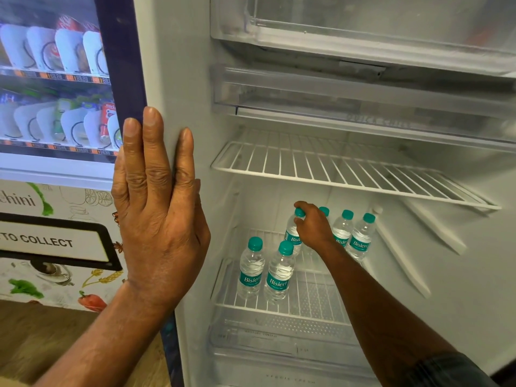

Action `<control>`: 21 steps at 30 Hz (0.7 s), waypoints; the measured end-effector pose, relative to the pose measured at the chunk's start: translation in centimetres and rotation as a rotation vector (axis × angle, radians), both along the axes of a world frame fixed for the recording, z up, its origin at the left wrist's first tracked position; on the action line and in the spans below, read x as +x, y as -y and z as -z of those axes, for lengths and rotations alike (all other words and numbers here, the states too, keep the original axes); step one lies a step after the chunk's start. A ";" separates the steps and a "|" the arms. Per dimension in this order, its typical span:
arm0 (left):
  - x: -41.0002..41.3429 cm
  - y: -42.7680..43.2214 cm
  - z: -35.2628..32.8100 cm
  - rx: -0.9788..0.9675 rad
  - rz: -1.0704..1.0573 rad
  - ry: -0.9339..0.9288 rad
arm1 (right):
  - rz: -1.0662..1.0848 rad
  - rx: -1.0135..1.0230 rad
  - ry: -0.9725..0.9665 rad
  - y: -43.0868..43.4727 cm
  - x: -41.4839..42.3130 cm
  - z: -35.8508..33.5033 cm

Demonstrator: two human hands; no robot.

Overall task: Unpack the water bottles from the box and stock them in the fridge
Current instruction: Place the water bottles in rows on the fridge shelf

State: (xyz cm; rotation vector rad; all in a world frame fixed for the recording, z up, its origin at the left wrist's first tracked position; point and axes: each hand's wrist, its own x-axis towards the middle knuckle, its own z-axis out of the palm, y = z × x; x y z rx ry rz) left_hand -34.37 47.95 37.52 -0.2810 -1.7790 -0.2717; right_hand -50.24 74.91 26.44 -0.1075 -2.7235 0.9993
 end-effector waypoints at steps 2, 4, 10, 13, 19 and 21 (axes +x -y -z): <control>0.0 0.0 0.0 0.001 -0.003 0.002 | -0.001 0.001 -0.015 -0.1 0.1 0.2; 0.0 0.0 0.0 0.005 -0.008 0.000 | -0.001 -0.004 -0.038 -0.1 0.1 0.5; 0.0 0.0 0.0 0.009 -0.012 -0.002 | 0.053 -0.092 -0.078 0.2 0.5 1.1; 0.0 0.0 0.0 0.008 -0.010 -0.001 | 0.073 -0.141 -0.072 0.0 0.8 1.1; -0.1 0.0 0.1 0.008 -0.008 -0.004 | 0.072 -0.287 -0.023 0.4 1.9 2.1; -0.1 0.0 0.1 0.003 -0.005 -0.004 | 0.070 -0.328 -0.034 0.5 2.2 2.2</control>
